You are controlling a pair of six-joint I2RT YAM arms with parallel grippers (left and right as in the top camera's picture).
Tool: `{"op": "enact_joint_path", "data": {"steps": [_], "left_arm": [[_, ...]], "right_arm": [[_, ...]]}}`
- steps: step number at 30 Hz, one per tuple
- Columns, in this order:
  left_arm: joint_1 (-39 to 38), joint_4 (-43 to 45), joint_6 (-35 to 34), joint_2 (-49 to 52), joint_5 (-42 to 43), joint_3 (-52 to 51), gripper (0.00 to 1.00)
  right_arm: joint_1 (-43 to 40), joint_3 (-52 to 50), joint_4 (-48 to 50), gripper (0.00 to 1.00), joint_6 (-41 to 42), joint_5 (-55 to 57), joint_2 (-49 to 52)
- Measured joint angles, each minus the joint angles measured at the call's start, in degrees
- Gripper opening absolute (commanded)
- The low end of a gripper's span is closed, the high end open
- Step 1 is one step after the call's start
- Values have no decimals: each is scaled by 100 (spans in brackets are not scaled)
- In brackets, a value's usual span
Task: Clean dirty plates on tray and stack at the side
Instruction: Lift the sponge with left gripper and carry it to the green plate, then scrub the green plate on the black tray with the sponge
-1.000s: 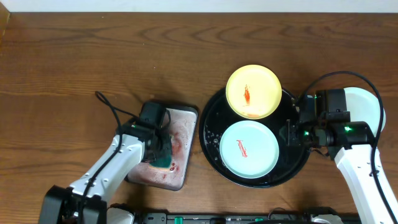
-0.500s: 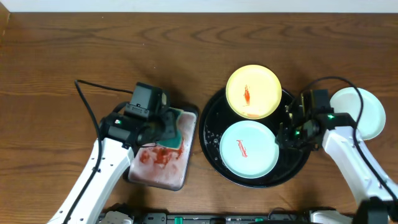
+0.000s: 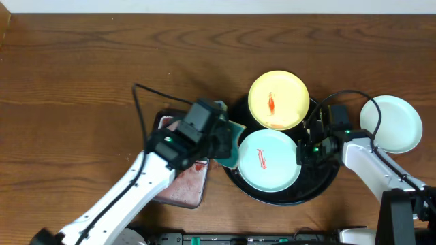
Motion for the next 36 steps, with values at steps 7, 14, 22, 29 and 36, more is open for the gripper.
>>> {"op": "enact_joint_path", "data": {"steps": [7, 14, 22, 29, 36], "left_arm": [[-485, 435, -367, 664, 22, -2, 7], [-931, 1467, -688, 1368, 28, 0, 7], [-1303, 2527, -1296, 2682, 90, 7, 7], [-1314, 2949, -1390, 3154, 391, 151, 7], [-1351, 1714, -1263, 3141, -334, 584, 7]], "right_arm": [[57, -122, 116, 1, 105, 70, -39], [57, -144, 144, 1, 105, 68, -59], [57, -144, 136, 1, 107, 68, -59], [57, -144, 129, 1, 107, 72, -59], [57, -144, 111, 1, 107, 52, -59]]}}
